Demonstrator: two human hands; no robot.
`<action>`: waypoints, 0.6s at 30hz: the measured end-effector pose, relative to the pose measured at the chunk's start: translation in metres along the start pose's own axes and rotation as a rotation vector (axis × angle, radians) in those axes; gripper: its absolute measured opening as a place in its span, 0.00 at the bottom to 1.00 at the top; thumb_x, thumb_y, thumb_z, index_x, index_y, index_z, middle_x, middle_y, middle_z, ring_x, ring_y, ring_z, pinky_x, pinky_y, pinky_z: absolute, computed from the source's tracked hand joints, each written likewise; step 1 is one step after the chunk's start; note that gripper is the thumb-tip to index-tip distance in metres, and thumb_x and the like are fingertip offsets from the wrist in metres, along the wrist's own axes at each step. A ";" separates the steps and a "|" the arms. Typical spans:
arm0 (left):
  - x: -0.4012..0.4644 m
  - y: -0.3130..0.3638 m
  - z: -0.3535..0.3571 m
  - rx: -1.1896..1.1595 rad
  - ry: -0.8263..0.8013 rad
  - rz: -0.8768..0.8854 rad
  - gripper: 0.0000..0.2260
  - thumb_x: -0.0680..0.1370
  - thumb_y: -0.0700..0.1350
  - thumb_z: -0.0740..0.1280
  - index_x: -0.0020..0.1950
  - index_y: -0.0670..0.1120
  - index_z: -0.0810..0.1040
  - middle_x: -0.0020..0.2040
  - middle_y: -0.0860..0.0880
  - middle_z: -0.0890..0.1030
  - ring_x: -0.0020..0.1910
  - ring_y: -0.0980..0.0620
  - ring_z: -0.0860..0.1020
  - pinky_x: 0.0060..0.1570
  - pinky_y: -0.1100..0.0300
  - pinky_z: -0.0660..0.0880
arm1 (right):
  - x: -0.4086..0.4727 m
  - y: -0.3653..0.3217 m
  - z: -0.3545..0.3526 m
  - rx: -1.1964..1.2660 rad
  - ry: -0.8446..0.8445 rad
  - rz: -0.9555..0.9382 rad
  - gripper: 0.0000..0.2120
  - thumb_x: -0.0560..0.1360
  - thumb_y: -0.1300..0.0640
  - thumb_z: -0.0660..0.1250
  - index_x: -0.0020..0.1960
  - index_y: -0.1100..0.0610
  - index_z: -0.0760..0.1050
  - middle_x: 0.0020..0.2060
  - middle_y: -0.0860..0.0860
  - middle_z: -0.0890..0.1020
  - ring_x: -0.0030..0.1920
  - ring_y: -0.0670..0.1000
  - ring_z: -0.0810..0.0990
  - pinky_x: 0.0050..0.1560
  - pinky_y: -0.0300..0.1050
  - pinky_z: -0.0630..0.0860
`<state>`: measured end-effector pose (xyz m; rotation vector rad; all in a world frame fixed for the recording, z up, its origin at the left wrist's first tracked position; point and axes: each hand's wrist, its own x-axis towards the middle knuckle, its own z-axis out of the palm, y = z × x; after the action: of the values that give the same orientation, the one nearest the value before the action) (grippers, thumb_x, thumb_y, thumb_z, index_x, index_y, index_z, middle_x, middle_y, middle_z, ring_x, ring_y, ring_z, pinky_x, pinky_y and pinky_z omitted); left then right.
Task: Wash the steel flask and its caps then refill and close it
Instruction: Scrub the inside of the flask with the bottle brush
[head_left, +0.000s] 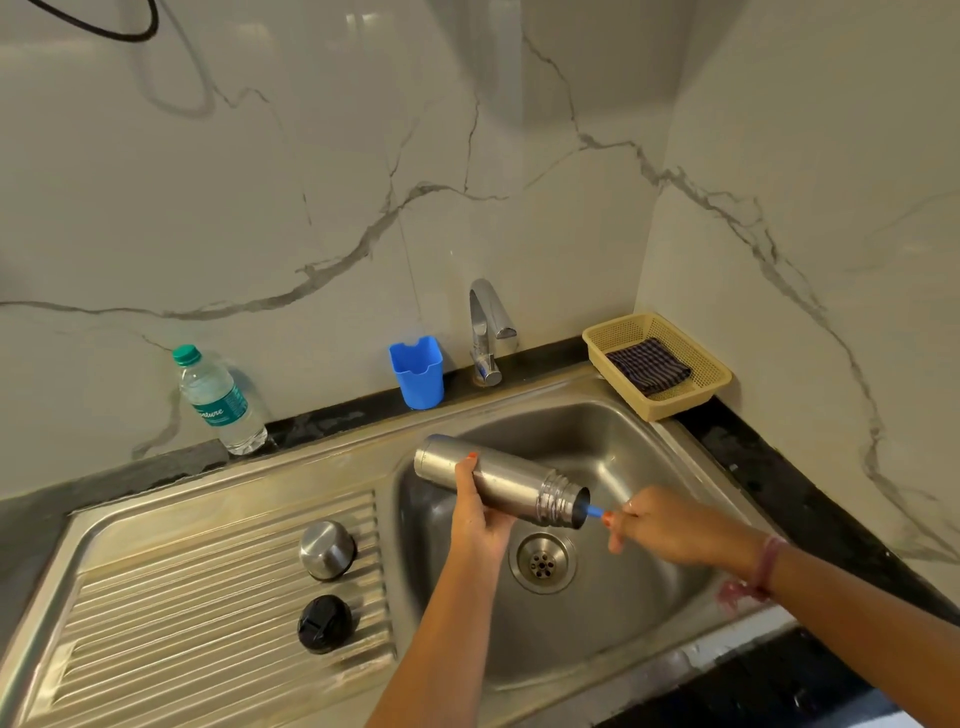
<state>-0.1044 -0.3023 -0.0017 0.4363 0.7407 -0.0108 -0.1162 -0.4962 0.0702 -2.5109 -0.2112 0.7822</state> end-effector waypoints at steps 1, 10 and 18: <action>0.002 0.003 -0.001 -0.006 -0.002 -0.010 0.23 0.76 0.43 0.72 0.67 0.42 0.66 0.55 0.36 0.79 0.52 0.37 0.78 0.65 0.36 0.71 | -0.004 0.000 -0.004 -0.007 -0.018 0.004 0.15 0.81 0.49 0.58 0.41 0.50 0.78 0.31 0.46 0.73 0.29 0.43 0.68 0.32 0.35 0.64; 0.002 0.001 0.000 -0.063 -0.008 -0.082 0.24 0.75 0.43 0.73 0.66 0.42 0.66 0.55 0.35 0.78 0.53 0.36 0.78 0.67 0.37 0.70 | -0.010 0.000 0.000 -0.806 0.345 -0.232 0.18 0.84 0.50 0.47 0.69 0.52 0.66 0.40 0.48 0.75 0.31 0.45 0.71 0.29 0.36 0.65; 0.010 0.005 -0.009 -0.069 0.032 -0.048 0.22 0.76 0.42 0.72 0.65 0.44 0.65 0.53 0.35 0.77 0.50 0.36 0.77 0.68 0.36 0.69 | -0.017 0.017 -0.018 -0.664 0.306 -0.233 0.18 0.83 0.46 0.50 0.65 0.50 0.71 0.38 0.46 0.77 0.33 0.43 0.75 0.36 0.33 0.73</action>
<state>-0.1021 -0.2925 -0.0119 0.3537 0.7805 -0.0230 -0.1197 -0.5229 0.0827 -3.0917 -0.7413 0.2410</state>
